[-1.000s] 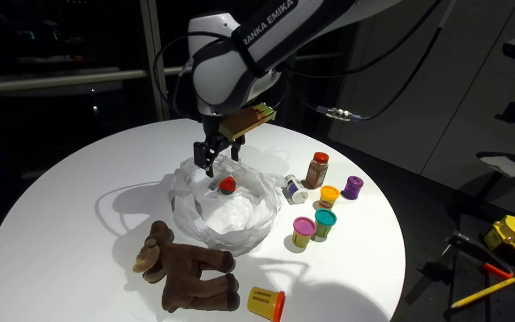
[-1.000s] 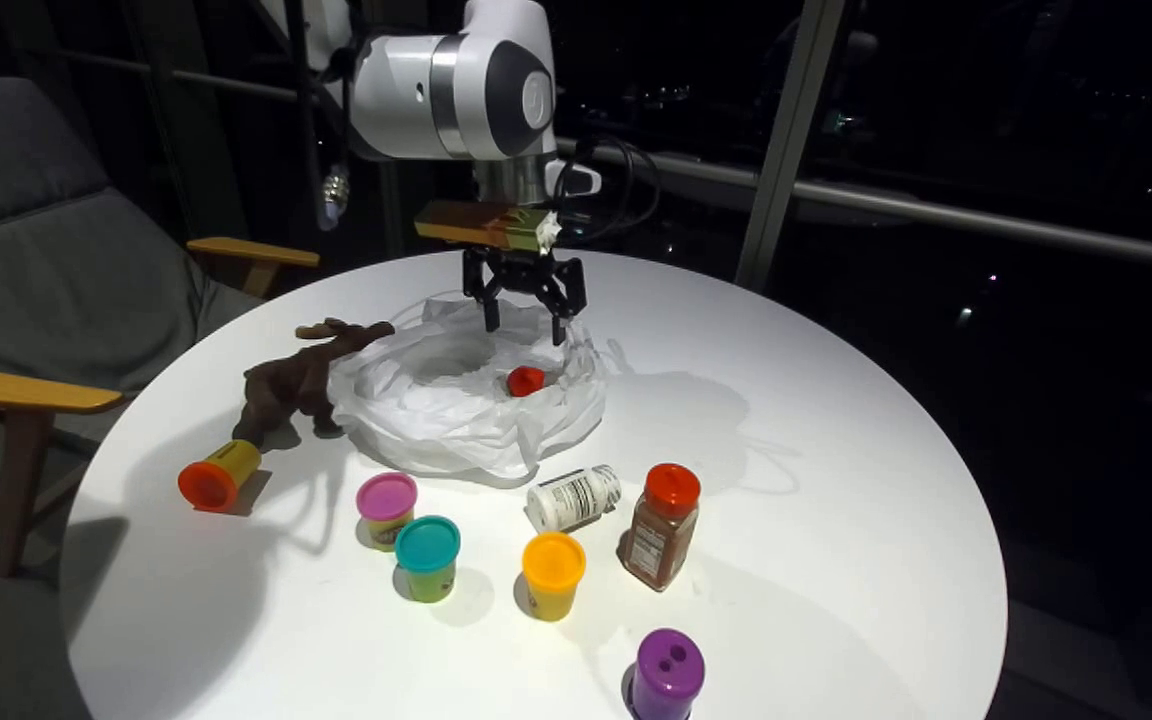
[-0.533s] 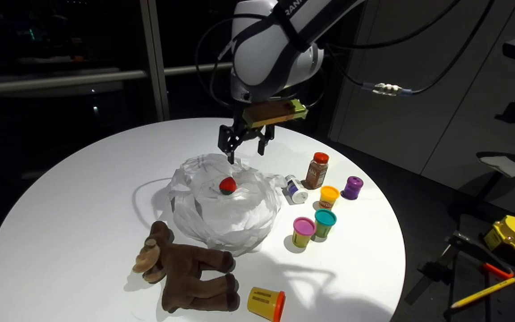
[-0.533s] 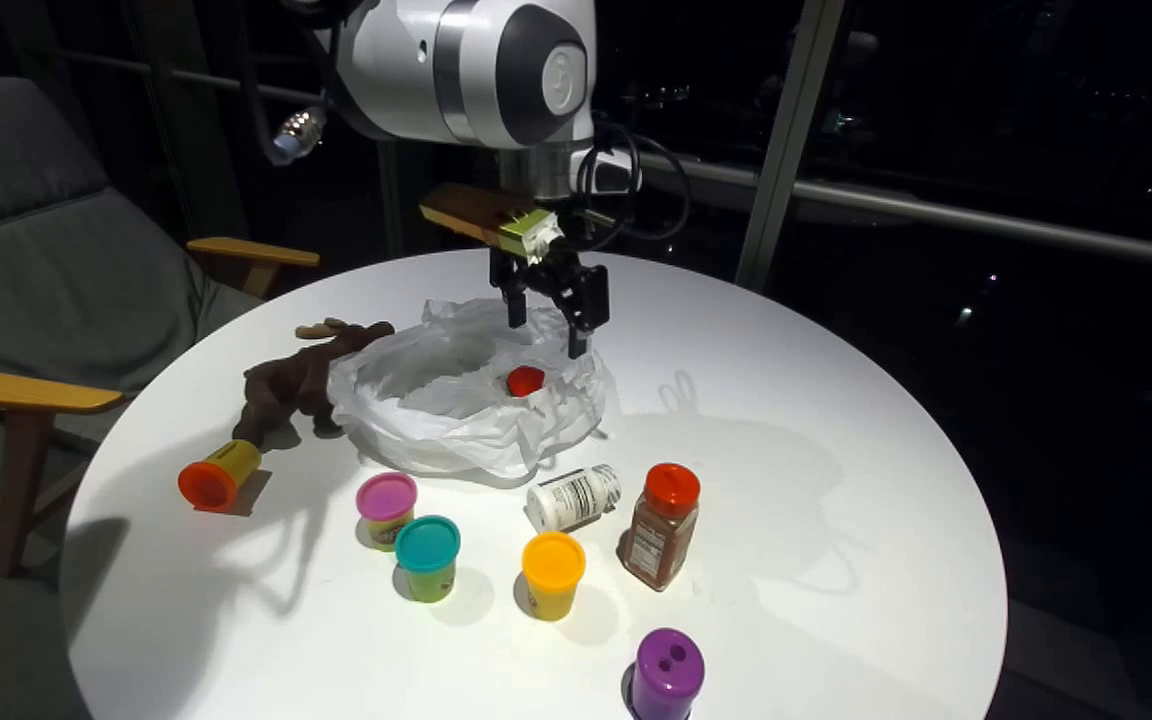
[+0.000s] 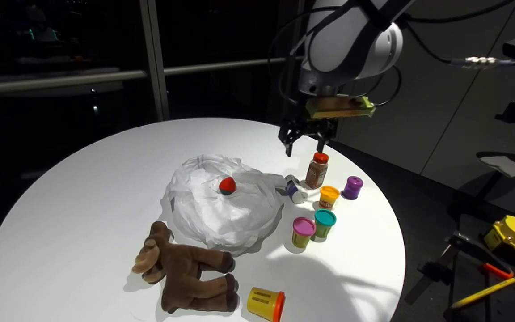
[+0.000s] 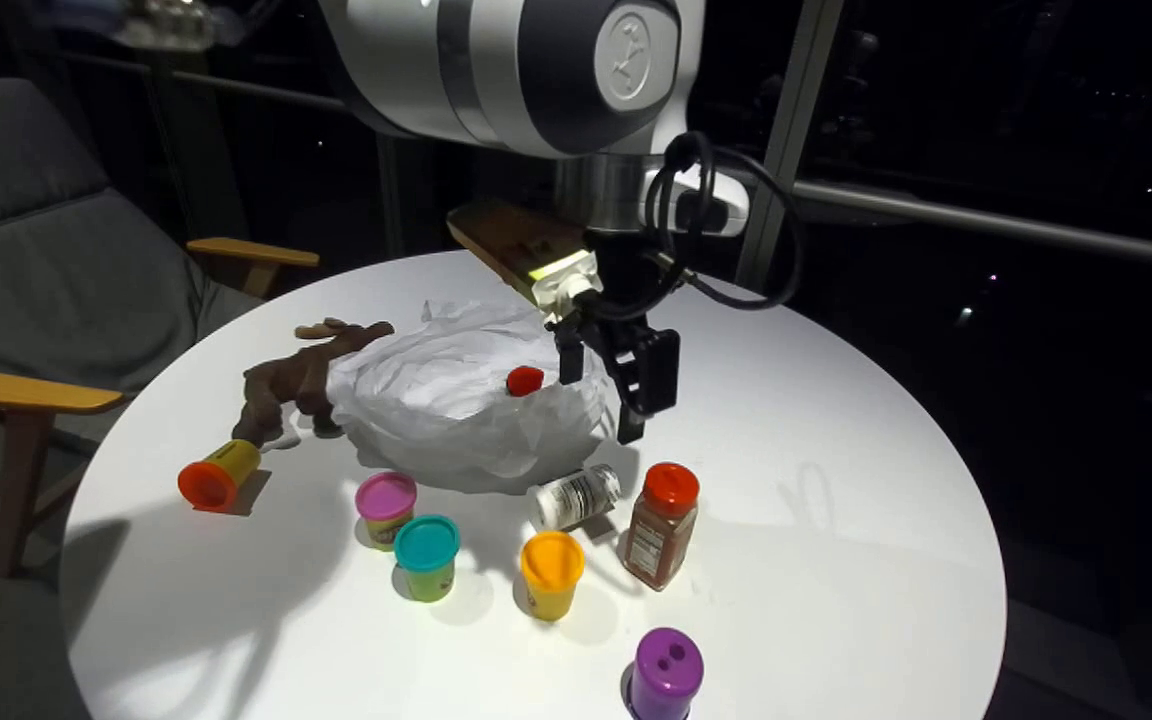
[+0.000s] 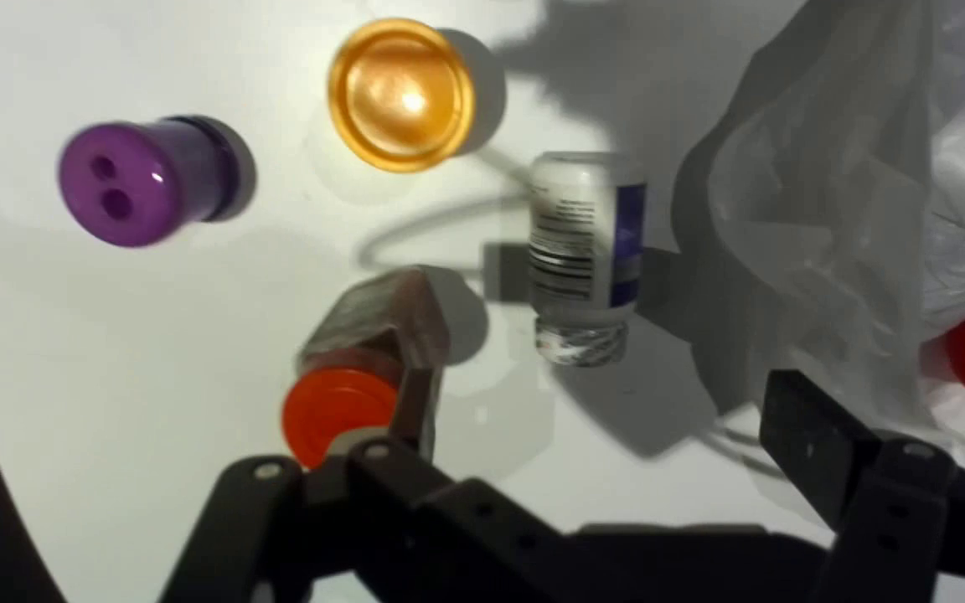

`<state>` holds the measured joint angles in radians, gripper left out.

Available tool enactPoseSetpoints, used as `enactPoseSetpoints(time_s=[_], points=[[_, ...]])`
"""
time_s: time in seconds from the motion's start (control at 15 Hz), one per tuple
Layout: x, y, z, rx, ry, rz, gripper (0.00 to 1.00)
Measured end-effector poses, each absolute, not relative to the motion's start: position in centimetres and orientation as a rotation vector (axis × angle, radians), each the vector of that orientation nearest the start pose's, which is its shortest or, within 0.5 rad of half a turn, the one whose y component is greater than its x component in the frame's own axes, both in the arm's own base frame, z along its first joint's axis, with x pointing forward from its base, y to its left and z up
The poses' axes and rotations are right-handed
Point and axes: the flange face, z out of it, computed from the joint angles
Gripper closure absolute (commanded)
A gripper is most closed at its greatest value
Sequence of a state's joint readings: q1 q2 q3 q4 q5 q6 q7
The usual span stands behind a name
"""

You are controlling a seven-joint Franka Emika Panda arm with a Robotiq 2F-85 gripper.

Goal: Put the objects on the table into the plastic bag.

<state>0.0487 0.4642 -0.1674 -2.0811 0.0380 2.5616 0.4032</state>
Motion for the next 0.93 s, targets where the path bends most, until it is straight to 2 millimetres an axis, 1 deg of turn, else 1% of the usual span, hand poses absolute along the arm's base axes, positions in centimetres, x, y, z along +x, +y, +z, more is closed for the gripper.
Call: enactPoseSetpoints(time_s=[0.13,0.27,0.33,0.4,0.47,0.73,0.93], points=[[55.3,-9.4,21.7,-3.077,0.932,-0.053,0.0],[52.5,-11.6,23.2,-3.104,0.982,-0.086,0.0],[51.4,-12.4,23.9,-3.124,0.989,-0.106,0.0],[50.8,-12.8,24.3,-3.123,0.999,-0.109,0.0],[50.7,-13.0,24.3,-3.121,1.002,-0.107,0.0],[50.9,-12.3,23.3,-3.132,0.982,-0.082,0.0],[51.0,-12.3,23.3,-3.132,0.982,-0.083,0.0]])
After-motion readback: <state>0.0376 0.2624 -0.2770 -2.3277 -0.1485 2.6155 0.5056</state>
